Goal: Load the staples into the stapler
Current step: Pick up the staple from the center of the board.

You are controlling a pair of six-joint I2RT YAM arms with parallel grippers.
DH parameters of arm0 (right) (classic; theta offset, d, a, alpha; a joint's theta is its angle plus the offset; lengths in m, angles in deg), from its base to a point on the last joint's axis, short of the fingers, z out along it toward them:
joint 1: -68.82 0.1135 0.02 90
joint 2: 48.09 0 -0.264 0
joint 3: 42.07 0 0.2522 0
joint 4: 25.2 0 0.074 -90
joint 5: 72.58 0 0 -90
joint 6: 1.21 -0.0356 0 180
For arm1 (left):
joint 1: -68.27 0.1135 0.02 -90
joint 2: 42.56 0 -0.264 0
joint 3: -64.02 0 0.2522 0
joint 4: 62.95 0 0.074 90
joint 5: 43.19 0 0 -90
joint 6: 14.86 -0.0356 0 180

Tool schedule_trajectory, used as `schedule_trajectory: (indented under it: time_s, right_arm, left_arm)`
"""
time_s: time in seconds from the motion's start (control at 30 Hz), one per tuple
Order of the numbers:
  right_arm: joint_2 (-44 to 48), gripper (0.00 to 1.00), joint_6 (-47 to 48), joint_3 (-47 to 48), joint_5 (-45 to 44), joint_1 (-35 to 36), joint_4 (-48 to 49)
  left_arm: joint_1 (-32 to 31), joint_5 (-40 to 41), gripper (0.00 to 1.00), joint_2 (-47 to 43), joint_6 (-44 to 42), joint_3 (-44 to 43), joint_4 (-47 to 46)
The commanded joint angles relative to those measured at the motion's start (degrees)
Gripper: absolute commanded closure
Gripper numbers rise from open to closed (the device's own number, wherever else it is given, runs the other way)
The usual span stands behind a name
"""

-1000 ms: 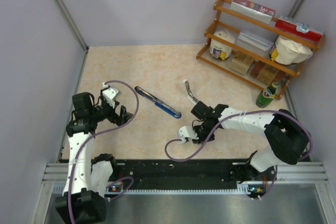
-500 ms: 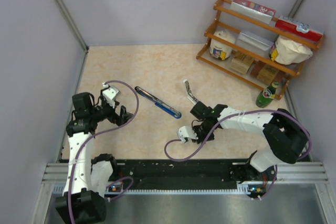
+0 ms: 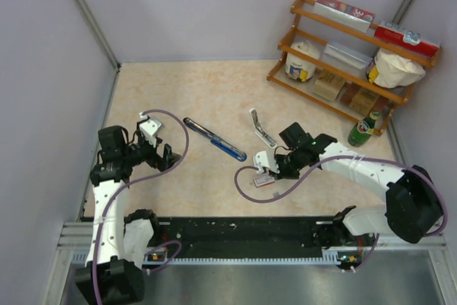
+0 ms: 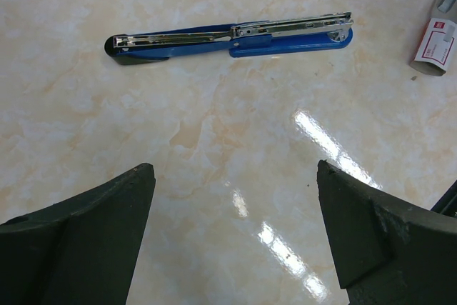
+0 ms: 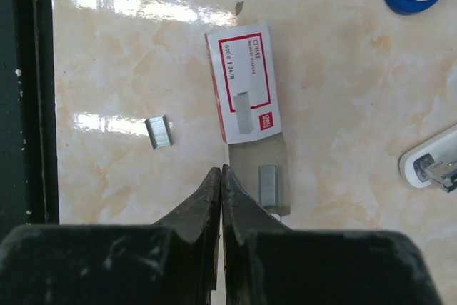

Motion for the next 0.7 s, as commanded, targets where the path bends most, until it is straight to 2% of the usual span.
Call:
schedule_trajectory:
  time_s: [0.0, 0.07, 0.13, 0.4, 0.67]
  right_arm:
    - [-1.13, 0.96, 1.49, 0.65, 2.28, 1.28, -1.86]
    - [-2.88, 0.81, 1.85, 0.74, -0.17, 3.21, -2.66]
    - [-5.08, 0.75, 1.94, 0.65, -2.63, 5.67, -2.57]
    - [-10.45, 0.76, 0.53, 0.56, -7.3, 8.76, 0.15]
    - [-8.51, 0.63, 0.79, 1.44, -4.58, 8.85, -2.75]
  left_arm:
    - [0.56, -1.72, 0.01, -0.08, -1.09, 0.52, -0.33]
    - [0.47, -1.63, 0.01, -0.25, -1.09, 0.53, -0.33]
    - [0.47, -1.45, 0.01, -0.43, -1.01, 0.61, -0.33]
    - [0.56, -1.19, 0.01, -0.61, -1.09, 0.61, -0.33]
    - [0.56, -1.36, 0.01, -0.34, -1.01, 0.44, -0.33]
